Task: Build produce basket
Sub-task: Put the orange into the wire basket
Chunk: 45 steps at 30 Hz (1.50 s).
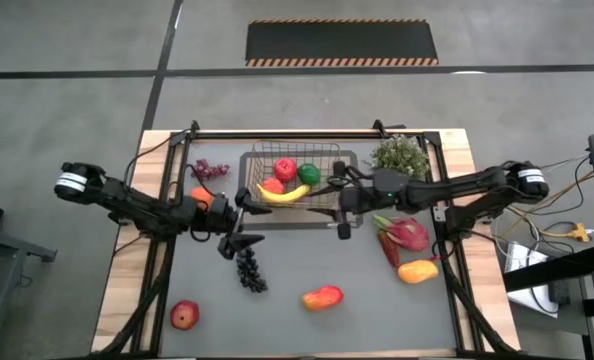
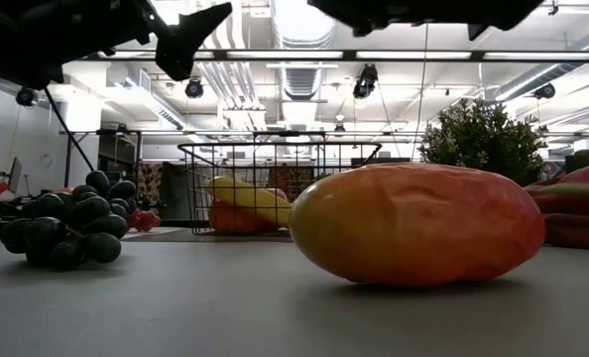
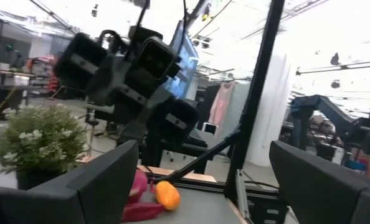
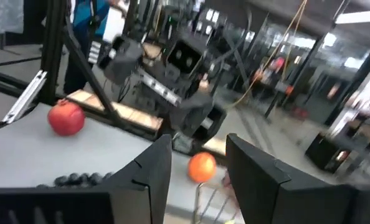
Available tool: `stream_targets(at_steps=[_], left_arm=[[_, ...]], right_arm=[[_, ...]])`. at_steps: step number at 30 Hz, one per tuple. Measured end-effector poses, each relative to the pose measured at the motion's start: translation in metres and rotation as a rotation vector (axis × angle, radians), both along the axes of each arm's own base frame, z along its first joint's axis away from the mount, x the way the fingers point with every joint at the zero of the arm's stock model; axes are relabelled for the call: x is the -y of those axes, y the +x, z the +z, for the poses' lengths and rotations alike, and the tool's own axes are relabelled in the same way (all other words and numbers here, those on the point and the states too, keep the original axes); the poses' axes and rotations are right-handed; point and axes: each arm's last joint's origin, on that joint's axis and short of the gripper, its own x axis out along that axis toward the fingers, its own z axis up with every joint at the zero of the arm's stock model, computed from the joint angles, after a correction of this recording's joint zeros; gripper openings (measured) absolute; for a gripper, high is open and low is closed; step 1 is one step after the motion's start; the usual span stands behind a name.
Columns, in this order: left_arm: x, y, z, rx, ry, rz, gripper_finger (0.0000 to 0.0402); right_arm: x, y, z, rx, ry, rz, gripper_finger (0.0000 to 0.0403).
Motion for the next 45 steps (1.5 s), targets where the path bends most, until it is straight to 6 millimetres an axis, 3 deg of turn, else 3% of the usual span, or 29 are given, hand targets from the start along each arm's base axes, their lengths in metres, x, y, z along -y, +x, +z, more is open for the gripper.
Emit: stream_targets(at_steps=[18,34,45], left_arm=[[-0.003,0.000,0.000,-0.003,-0.021,0.077,0.0345],[-0.006,0.000,0.000,-0.009,-0.043,0.138,0.0345],[-0.011,0.004,-0.018,-0.192,-0.224,0.298,0.0345]], right_arm=[[-0.001,-0.019,-0.034,-0.034,-0.074,0.007,0.0093],[-0.001,-0.021,-0.041,-0.057,-0.152,0.009,0.0068],[0.001,-0.021,-0.045,-0.102,-0.163,0.003,0.0068]])
